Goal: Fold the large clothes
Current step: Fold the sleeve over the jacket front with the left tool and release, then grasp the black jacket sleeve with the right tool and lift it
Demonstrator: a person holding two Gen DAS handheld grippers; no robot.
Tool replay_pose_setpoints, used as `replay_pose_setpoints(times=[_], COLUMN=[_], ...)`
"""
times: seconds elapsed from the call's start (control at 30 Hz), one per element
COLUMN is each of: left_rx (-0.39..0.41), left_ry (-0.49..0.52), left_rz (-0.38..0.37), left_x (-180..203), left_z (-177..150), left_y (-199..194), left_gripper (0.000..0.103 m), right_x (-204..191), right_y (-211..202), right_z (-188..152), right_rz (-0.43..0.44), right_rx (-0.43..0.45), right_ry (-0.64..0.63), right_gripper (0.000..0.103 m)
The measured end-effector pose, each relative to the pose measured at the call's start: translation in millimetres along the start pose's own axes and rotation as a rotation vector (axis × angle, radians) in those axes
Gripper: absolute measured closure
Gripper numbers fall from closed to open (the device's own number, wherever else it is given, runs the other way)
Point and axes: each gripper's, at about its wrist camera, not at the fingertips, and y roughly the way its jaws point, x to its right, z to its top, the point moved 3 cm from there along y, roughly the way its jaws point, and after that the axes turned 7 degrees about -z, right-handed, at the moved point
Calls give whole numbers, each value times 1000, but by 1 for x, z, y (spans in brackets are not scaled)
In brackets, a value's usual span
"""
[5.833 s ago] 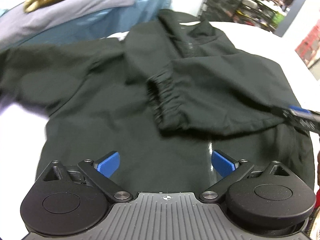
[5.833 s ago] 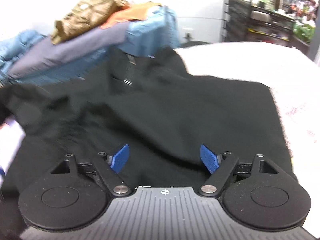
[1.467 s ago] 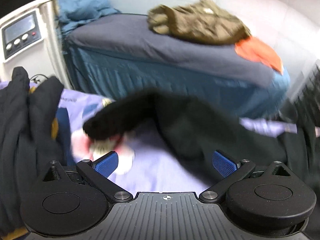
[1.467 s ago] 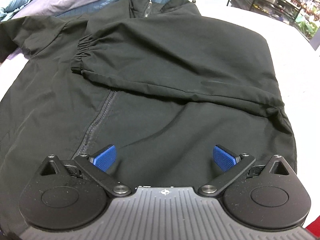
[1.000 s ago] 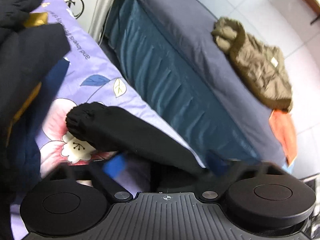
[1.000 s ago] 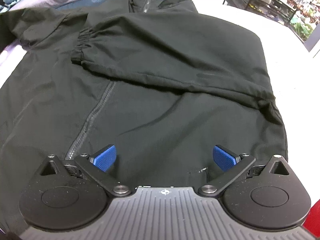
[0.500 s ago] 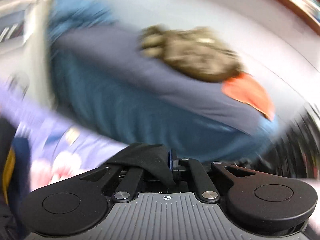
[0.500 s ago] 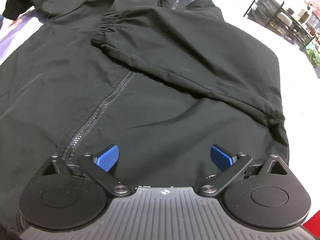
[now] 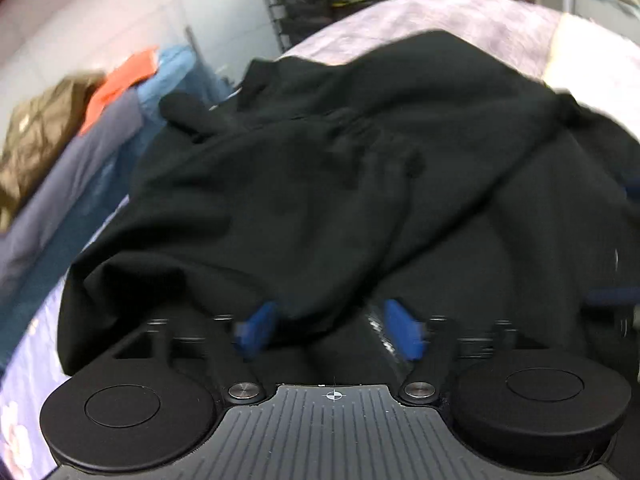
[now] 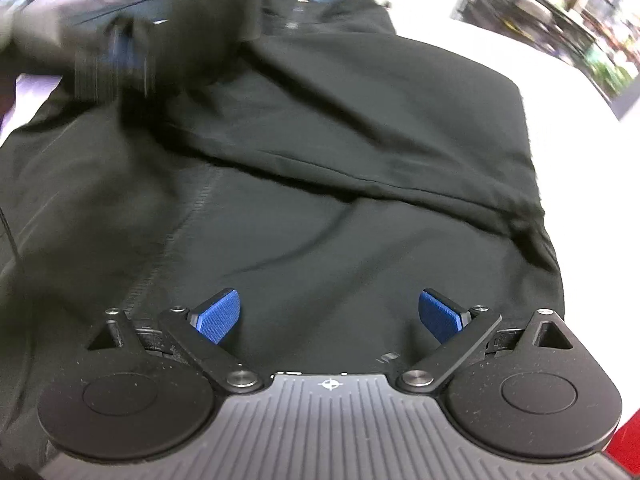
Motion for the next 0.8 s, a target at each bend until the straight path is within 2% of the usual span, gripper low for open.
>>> replay_pose_setpoints(times=[0.07, 0.17, 0.3, 0.43, 0.6, 0.8], left_rx=[5, 6, 2, -21, -61, -87], left_ry=[31, 23, -52, -114, -147, -243], left_rz=[-14, -5, 38, 85, 132, 121], left_x=[8, 4, -22, -46, -66, -70], left_z=[-5, -15, -25, -45, -55, -57], left_y=[-5, -15, -35, -57, -68, -74], left_gripper=[0, 0, 0, 0, 0, 0], right_x=[10, 20, 24, 21, 12, 6], right_y=[0, 1, 1, 7, 14, 31], right_z=[-3, -8, -8, 3, 37, 99], right_rz=[1, 0, 23, 58, 101, 132], right_rx=[-10, -12, -1, 8, 73, 142], right_ry=[40, 89, 157, 172, 182, 174], right_gripper=[6, 6, 6, 6, 6, 6])
